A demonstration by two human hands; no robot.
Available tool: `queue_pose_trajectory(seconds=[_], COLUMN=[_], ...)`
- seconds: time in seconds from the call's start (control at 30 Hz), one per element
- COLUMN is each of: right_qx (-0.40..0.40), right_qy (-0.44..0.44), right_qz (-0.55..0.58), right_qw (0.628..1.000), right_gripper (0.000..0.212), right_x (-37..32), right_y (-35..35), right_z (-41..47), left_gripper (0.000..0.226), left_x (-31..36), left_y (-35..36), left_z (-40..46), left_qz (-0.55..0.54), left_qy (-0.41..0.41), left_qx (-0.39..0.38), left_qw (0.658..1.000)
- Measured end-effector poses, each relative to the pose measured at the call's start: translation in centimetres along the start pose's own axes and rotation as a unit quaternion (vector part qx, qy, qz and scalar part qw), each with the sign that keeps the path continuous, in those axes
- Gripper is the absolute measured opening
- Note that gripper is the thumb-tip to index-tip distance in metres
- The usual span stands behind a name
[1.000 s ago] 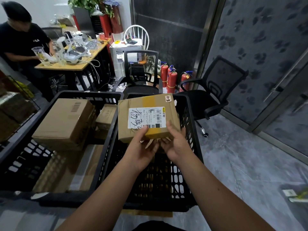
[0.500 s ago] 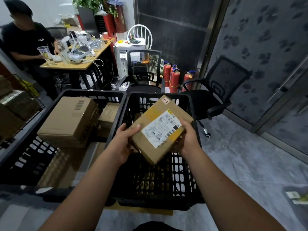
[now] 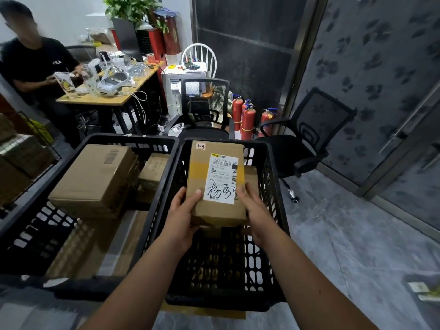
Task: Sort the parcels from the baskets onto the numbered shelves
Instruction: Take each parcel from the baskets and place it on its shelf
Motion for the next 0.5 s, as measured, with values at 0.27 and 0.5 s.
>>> queue_pose_trajectory(seconds=[0.27, 0.5], right_qx=[0.012, 0.015], right_qy=[-0.052, -0.128], right_qz=[-0.078, -0.091], right_qw=[0.996, 0.988], right_gripper=[0.067, 0.085], right_x=[-1.0, -1.1], right_y=[0.1, 0.0], right_z=[0.0, -0.7], left_gripper=[0.063, 0.063], left_x=[0.0, 0.1], left_y=[0.5, -0.6], left_z=[0.2, 1.7], left_qz=[0.035, 0.129], left_qy=[0.016, 0.010], left_qx=[-0.010, -0.023], left_qw=[0.999, 0.991])
Point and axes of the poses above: each hand's wrist, its own z-axis towards the middle knuckle, its own y-axis out of the palm, x = y × z, the point moved 6 cm from there along z, towards the middle knuckle, and after that the axes turned 8 degrees about -y, right-handed, at the moved point
